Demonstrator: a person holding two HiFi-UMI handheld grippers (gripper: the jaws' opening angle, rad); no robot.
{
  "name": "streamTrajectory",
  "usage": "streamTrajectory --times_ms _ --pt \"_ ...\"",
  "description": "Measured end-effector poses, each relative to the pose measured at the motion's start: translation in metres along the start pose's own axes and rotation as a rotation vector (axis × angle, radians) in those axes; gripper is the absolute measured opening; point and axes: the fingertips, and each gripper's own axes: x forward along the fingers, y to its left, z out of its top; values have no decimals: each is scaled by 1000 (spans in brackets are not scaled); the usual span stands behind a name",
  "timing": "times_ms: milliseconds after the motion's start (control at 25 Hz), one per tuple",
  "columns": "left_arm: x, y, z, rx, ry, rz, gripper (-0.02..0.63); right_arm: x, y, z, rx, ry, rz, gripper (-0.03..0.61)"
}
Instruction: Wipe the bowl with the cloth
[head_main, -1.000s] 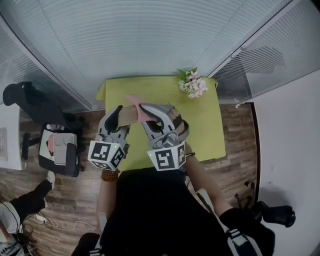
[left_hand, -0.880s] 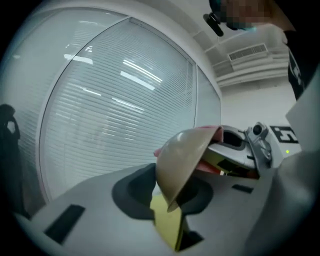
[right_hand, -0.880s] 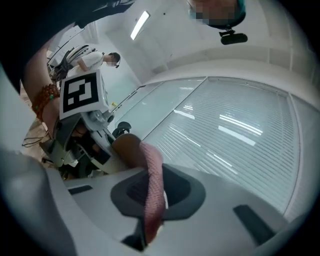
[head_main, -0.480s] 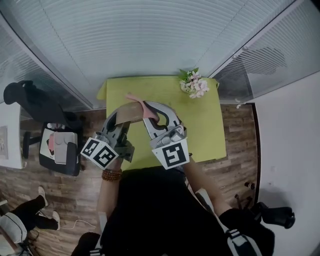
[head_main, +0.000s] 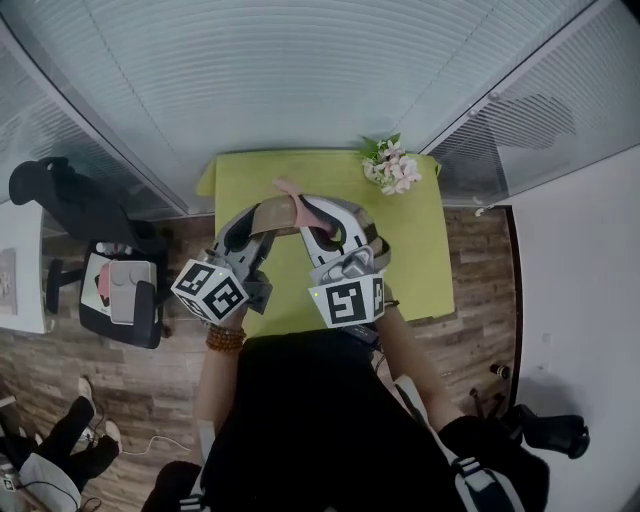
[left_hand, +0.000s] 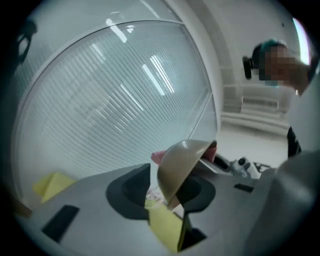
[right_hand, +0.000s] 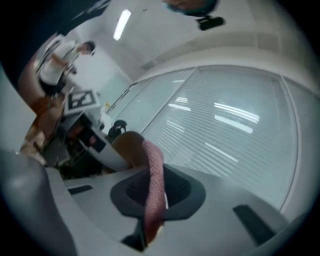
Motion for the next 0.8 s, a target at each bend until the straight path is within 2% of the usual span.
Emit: streamTrajectory --times_ms 40,120,160,200,240,320,360,560,720,800 --pt "2 2 -5 143 63 55 125 -1 0 -5 -60 13 3 20" --pt "10 -1 -18 454 192 137 126 -5 0 -12 -119 29 25 18" --pt "14 -3 -22 549 234 162 108 -6 1 -14 -146 37 30 18" --pt "17 -4 -25 563 252 176 85 -8 1 -16 -165 44 28 18" --pt "19 -4 -26 498 245 171 70 -9 1 -16 -167 47 20 18" --pt "19 -4 -22 270 183 120 43 -11 -1 -14 -128 37 0 18" --pt "18 -4 -17 186 147 98 43 -11 -3 -12 -98 23 -11 18" --pt "11 -9 4 -86 -46 42 43 -11 -12 -5 145 -68 -26 18" --pt "8 -18 12 -251 -171 22 43 -12 -25 -5 536 -191 -32 15" --pt "11 -19 5 -302 -172 -6 43 -12 -24 -8 572 -189 -14 15"
